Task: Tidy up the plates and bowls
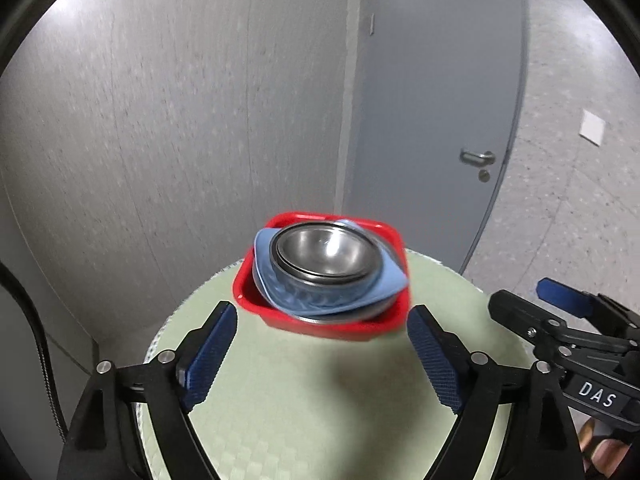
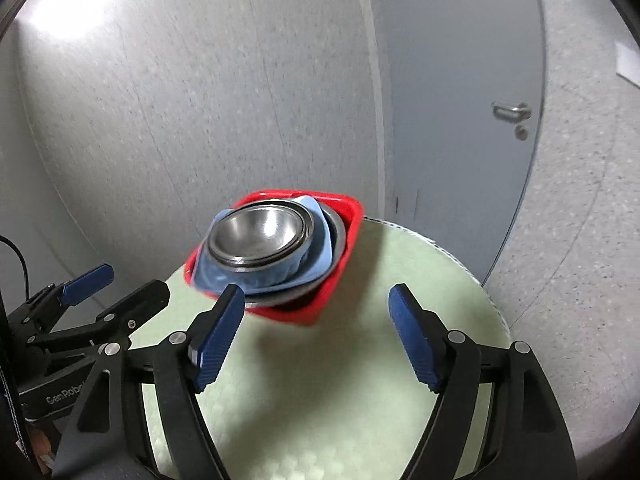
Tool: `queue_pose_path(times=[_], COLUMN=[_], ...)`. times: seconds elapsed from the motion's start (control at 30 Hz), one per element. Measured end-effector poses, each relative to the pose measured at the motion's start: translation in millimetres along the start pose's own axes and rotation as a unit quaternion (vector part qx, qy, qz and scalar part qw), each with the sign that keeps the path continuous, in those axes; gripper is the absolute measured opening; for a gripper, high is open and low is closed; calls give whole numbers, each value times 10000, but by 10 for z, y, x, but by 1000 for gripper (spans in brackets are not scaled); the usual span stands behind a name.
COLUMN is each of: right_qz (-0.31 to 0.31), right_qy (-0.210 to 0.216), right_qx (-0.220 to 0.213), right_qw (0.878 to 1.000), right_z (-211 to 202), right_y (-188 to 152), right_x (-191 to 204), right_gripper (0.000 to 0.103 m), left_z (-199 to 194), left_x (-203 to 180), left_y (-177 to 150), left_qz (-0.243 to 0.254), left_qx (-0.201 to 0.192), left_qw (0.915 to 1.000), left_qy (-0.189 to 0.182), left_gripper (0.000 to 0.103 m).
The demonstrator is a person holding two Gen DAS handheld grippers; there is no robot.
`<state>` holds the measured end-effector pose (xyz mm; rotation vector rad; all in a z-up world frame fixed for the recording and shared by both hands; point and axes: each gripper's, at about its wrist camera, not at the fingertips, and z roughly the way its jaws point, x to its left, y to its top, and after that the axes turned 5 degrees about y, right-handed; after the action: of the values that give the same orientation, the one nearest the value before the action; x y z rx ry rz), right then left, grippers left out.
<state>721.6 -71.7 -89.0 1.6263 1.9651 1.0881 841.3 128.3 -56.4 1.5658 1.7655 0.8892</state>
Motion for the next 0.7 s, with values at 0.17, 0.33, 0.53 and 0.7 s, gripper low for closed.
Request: queue_pose_path(times=[0.17, 0.33, 0.53, 0.7], right_qz=[-61, -190, -316, -326], right_qy=[10, -69, -187, -287], right_qx=[-299, -619, -909, -981], right_qw=[9995, 9979, 9952, 9942], right_z=[-686, -1477, -2386, -2964], right_y=[-385, -912, -1582, -2031], right_x=[-3, -33, -68, -68], right_gripper=[81, 85, 90, 93], left_z=[-896, -1797, -2854, -3614], left_x=[-243, -514, -791, -947], left_y=[-528, -1222, -2078, -2636], left_qz=[62, -7, -58, -39], left_qx=[-441, -781, -1065, -1156], left_qw=[9989, 9965, 9937, 9929], left_qy=[145, 296, 335, 284], left_gripper=[91, 98, 102, 102])
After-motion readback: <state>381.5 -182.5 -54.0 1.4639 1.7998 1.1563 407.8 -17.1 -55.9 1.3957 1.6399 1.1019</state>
